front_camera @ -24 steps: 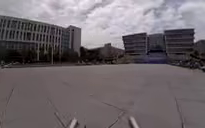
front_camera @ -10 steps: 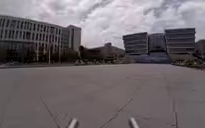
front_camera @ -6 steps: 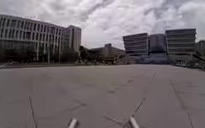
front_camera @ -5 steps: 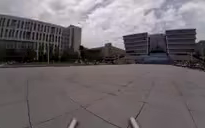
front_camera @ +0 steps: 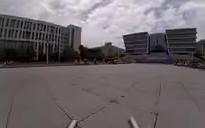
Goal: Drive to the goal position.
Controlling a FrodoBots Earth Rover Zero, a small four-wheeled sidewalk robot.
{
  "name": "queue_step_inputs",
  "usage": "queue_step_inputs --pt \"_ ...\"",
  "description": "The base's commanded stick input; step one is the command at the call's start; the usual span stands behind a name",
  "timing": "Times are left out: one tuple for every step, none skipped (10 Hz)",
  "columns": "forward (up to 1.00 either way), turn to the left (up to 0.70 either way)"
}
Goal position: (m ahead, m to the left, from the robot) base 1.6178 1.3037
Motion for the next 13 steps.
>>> queue_step_inputs --pt "0.7 0.05" --pt "0.7 0.05" --pt "0.7 0.05" --pt "0.7 0.15" --pt "0.7 0.25" --pt "0.7 0.35" --pt "0.7 0.4" --pt "0.7 0.4" --pt "0.7 0.4" --pt "0.7 0.4" --pt "0.7 0.4" --pt "0.7 0.4" --pt "0.7 0.4"
